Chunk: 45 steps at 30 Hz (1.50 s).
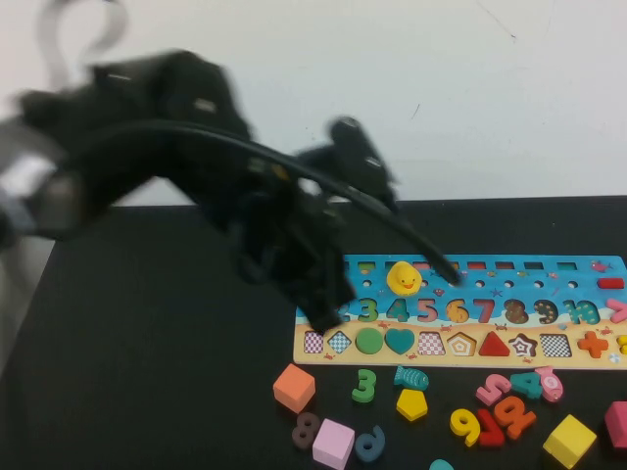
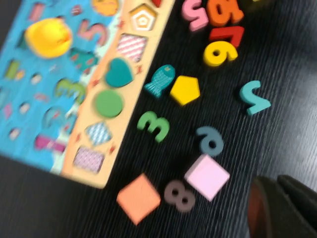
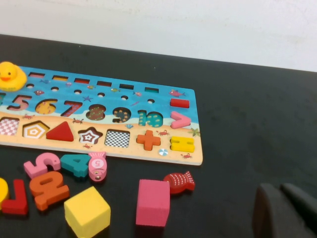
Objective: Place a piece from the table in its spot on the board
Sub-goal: Pick up the "Pentagon"
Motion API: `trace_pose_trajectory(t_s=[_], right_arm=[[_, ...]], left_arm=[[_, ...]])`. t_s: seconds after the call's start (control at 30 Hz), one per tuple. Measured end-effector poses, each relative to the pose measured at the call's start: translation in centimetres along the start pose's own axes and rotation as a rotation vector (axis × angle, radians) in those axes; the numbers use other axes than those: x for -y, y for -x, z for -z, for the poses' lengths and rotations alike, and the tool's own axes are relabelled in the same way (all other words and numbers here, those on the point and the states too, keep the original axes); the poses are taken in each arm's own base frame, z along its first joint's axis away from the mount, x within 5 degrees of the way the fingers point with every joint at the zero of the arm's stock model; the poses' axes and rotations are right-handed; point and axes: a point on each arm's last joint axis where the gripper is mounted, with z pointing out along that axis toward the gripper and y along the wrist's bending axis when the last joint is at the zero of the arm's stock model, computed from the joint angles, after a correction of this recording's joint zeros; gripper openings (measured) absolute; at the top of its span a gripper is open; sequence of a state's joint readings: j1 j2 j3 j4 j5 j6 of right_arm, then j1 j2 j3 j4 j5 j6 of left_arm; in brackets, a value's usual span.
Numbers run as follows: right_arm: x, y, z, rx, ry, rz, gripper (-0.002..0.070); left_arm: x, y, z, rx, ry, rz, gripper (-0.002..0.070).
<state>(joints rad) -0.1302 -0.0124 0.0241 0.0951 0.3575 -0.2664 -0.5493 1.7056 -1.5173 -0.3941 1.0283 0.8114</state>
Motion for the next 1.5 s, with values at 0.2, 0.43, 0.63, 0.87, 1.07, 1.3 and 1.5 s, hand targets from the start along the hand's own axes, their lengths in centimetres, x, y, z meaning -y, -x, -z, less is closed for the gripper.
trace_pose_trajectory(t_s=[0.2,0.43,0.63,0.87,1.07,1.3,1.5], right_arm=[[0.0,0.0,0.0,0.0,0.0,0.0,0.0019],[0.0,0.0,0.0,0.0,0.0,0.0,0.0019],[0.0,0.0,0.0,0.0,0.0,0.0,0.0019],[0.0,0.0,0.0,0.0,0.0,0.0,0.0019],[0.0,0.0,0.0,0.0,0.0,0.0,0.0019],[0.0,0.0,0.0,0.0,0.0,0.0,0.0019],[0.0,0.0,0.0,0.0,0.0,0.0,0.0019]], left_arm=[[0.9,2.1,-5.8,-0.109,-0.04,-0.076,-0.0001],[3.5,2.5,-12.4,-0.262,-0.074,-0.133,-0.0001],[4.4,1.6,-17.2,-0.367,-0.057,-0.108,0.0],[4.0,0.0,-20.6,-0.444,-0.032,-0.041,0.0207],[3.6,0.2,-21.7,-0.375,0.034,0.105,0.0473],[3.0,0.7,-23.3,-0.344,0.064,0.202,0.0513],[2.2,1.3,-24.9,-0.341,0.084,0.228,0.0519]])
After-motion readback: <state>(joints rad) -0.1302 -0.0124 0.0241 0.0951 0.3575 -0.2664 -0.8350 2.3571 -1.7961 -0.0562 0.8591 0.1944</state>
